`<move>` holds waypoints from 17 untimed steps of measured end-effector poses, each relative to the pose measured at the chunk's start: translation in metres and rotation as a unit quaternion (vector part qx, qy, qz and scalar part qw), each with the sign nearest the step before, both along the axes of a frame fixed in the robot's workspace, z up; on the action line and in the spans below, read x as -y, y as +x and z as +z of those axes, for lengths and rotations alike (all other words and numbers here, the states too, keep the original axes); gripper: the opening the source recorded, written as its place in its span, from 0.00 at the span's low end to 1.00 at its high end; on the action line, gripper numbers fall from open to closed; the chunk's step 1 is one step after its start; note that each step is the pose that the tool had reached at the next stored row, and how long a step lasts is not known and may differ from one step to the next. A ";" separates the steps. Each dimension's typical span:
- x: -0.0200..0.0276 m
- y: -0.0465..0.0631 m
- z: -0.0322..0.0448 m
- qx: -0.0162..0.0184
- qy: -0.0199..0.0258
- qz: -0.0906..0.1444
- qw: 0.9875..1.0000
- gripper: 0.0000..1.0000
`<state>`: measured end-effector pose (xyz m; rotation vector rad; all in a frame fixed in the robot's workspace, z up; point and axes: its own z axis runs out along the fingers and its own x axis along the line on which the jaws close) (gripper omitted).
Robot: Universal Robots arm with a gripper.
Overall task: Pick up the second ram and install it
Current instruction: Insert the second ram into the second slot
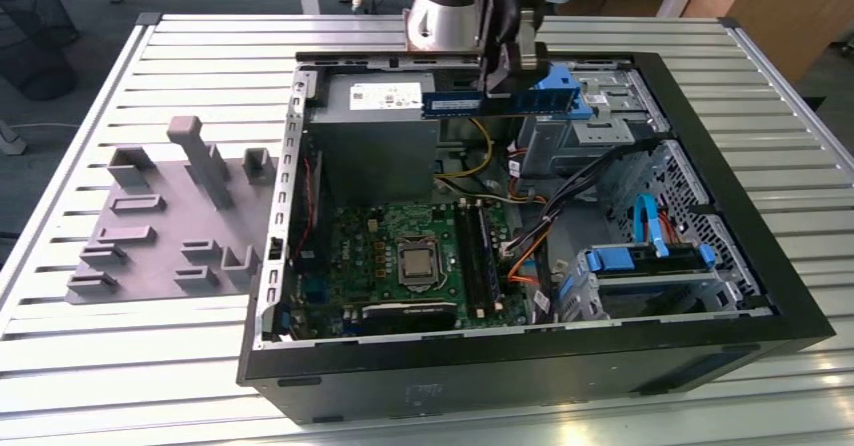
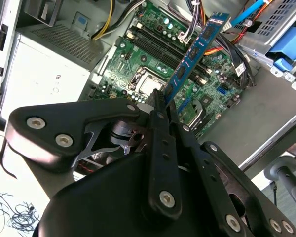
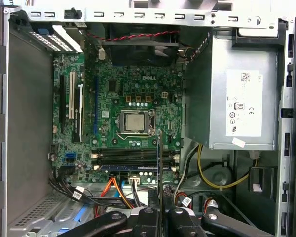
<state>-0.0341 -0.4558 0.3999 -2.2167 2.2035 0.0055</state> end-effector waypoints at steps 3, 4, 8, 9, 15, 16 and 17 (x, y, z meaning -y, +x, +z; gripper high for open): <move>0.0000 0.000 0.0000 0.000 0.000 0.000 1.000 0.14; 0.0000 0.000 0.0000 0.000 0.000 0.000 1.000 0.14; 0.0000 0.001 0.0000 0.000 0.000 0.000 1.000 0.14; 0.0000 0.001 0.0000 0.000 0.000 0.000 1.000 0.14; 0.0000 0.001 -0.0005 0.000 -0.002 -0.019 1.000 0.14; 0.0000 0.001 -0.0008 0.000 -0.002 -0.028 1.000 0.14; 0.0000 0.001 -0.0010 0.000 -0.002 -0.037 0.999 0.14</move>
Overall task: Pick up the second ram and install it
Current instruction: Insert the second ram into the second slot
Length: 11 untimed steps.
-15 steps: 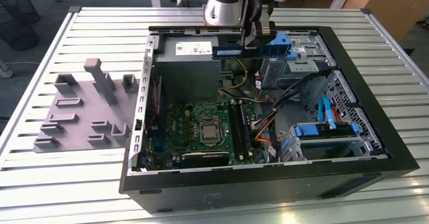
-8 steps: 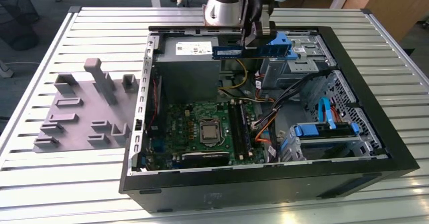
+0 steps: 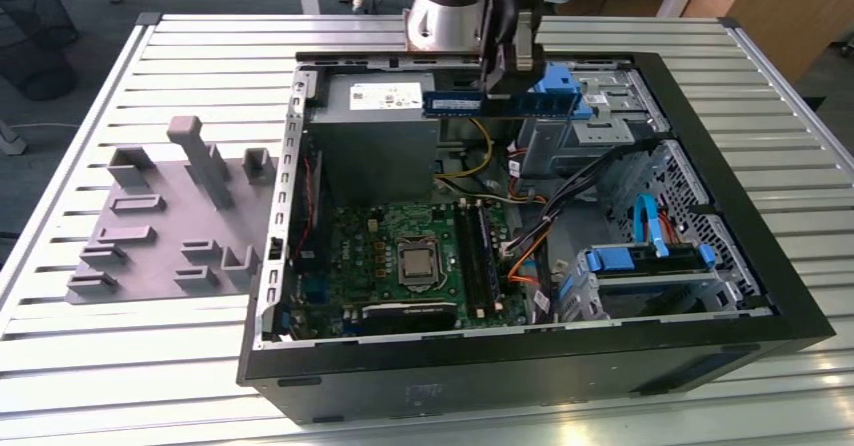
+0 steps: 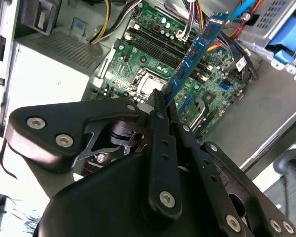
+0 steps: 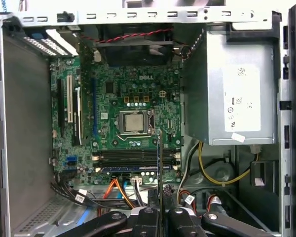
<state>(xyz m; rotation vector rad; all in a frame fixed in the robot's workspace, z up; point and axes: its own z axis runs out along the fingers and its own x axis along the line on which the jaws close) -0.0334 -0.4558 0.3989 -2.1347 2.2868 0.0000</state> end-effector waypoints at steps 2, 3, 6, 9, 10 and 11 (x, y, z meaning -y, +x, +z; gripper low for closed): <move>0.0000 0.000 -0.0007 0.000 0.000 -0.018 1.000 0.14; 0.0000 0.000 -0.0010 0.000 0.000 -0.027 1.000 0.14; 0.0000 0.000 -0.0021 0.000 0.000 -0.054 0.999 0.14; 0.0000 0.000 -0.0031 0.000 0.000 -0.082 0.997 0.14; 0.0000 0.000 -0.0034 0.000 0.000 -0.091 0.996 0.14; 0.0000 0.000 -0.0038 0.000 0.000 -0.100 0.995 0.14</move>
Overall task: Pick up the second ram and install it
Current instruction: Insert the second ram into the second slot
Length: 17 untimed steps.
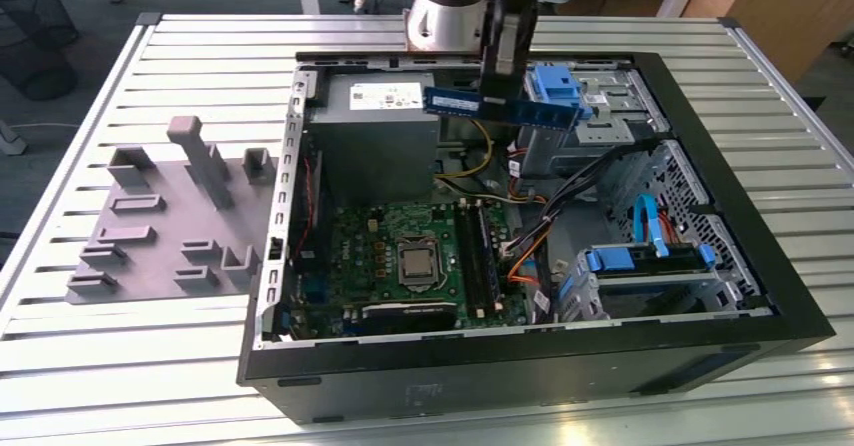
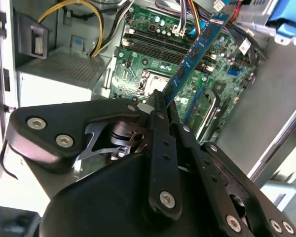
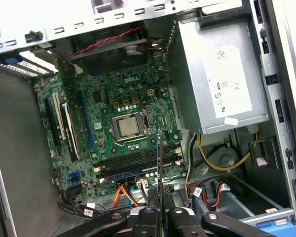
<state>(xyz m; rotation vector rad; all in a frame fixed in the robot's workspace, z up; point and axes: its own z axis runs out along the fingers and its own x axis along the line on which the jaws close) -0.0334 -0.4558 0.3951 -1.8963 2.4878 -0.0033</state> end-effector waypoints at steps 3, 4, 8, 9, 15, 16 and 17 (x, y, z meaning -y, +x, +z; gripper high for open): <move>0.0000 0.000 -0.0010 0.000 0.000 -0.028 1.000 0.14; 0.0000 0.000 -0.0013 0.000 0.000 -0.037 0.999 0.14; 0.0000 0.000 -0.0026 0.000 0.000 -0.069 0.998 0.14; 0.0000 0.000 -0.0029 0.000 0.000 -0.078 0.997 0.14; 0.0000 0.000 -0.0046 0.001 0.000 -0.125 0.992 0.14; -0.0001 0.000 -0.0049 0.001 0.000 -0.134 0.991 0.14; -0.0001 0.000 -0.0052 0.001 0.000 -0.141 0.990 0.14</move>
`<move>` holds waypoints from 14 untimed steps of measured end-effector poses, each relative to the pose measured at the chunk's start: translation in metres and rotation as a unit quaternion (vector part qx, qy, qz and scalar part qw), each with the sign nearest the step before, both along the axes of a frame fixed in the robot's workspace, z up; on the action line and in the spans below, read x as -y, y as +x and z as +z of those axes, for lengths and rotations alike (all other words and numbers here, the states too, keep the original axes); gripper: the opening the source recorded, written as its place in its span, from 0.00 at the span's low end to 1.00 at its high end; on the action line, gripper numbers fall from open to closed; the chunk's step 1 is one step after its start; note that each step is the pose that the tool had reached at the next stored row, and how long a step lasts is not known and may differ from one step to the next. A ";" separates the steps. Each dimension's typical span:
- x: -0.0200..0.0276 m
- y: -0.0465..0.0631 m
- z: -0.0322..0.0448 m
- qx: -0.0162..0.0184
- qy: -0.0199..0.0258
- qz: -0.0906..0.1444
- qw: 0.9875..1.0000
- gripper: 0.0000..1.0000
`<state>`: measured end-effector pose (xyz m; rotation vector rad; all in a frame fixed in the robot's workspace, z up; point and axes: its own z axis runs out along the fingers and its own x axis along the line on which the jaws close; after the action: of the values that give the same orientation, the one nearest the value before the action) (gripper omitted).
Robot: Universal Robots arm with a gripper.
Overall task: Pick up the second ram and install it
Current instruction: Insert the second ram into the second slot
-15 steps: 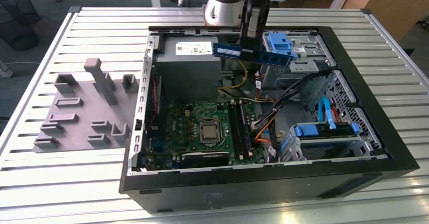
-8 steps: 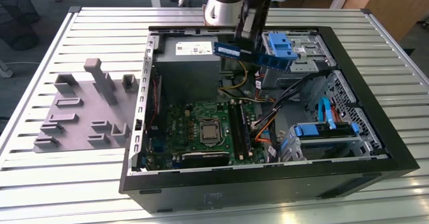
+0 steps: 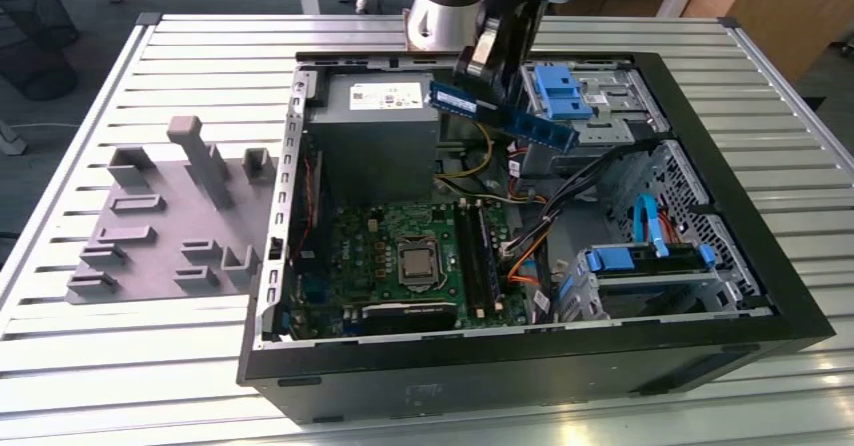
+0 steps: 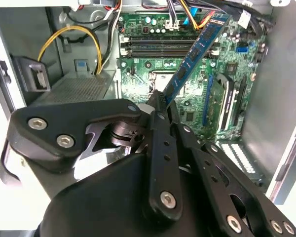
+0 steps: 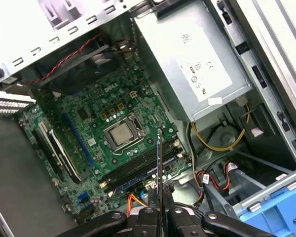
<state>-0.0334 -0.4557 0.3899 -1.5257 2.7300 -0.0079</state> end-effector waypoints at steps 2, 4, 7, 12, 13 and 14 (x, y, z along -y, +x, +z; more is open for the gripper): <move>0.0000 0.000 -0.0005 0.000 0.000 -0.015 1.000 0.14; -0.0001 0.000 -0.0009 0.000 0.000 -0.030 1.000 0.14; -0.0001 0.000 -0.0017 0.001 0.000 -0.052 0.999 0.14; -0.0001 0.000 -0.0031 0.001 0.000 -0.091 0.996 0.14; -0.0001 0.000 -0.0035 0.001 0.000 -0.099 0.995 0.14; -0.0001 0.000 -0.0037 0.001 0.000 -0.107 0.994 0.14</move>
<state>-0.0334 -0.4556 0.3862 -1.2234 2.8776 -0.0114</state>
